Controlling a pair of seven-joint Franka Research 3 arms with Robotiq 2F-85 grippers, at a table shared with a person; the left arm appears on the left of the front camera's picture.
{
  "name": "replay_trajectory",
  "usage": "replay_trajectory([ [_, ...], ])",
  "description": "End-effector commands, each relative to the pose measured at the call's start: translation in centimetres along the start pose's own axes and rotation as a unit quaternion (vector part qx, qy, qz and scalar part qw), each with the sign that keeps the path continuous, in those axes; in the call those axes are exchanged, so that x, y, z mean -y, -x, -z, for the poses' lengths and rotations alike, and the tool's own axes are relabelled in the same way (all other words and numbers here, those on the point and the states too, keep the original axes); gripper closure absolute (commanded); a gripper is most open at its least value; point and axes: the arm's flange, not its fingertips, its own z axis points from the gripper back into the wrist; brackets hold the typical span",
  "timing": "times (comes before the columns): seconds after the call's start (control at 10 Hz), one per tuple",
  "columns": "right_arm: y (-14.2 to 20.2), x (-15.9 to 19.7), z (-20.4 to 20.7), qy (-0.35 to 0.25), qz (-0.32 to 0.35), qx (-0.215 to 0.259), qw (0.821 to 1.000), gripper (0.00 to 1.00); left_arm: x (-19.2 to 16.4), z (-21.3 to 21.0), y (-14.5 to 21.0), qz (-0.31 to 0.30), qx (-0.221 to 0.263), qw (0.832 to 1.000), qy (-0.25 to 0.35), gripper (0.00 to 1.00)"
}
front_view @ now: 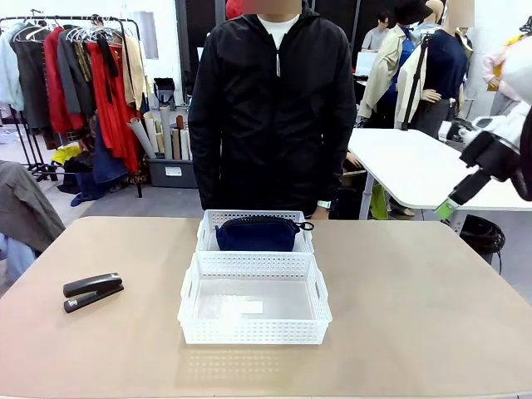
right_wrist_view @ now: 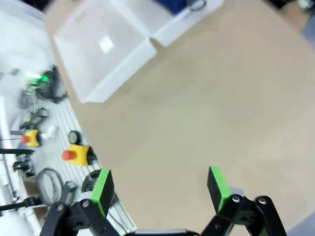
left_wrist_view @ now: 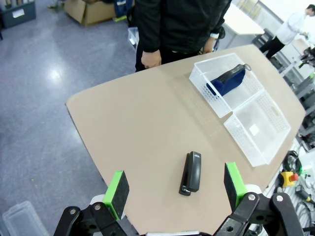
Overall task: Distribute items into two baskets.
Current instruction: Pick up the Stapler that the person points to.
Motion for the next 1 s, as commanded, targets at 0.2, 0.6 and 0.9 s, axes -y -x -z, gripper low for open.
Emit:
replay_trajectory([
  [0.2, 7.1, -0.7, -0.8, -0.01, 0.011, 0.117, 0.993, 0.0, 0.2, 0.0, -0.1, 0.001, 0.002, 1.0, -0.001, 0.0],
  [0.6, 11.2, -2.5, -2.1, 0.006, 0.051, 0.187, 0.981, 0.0, 0.2, 0.0, -0.1, 0.001, 0.002, 1.0, -0.001, 0.0],
  [0.9, 11.6, -3.1, -2.2, 0.015, 0.066, 0.2, 0.977, 0.0, 0.2, 0.0, -0.1, 0.001, 0.002, 1.0, -0.001, 0.0],
])
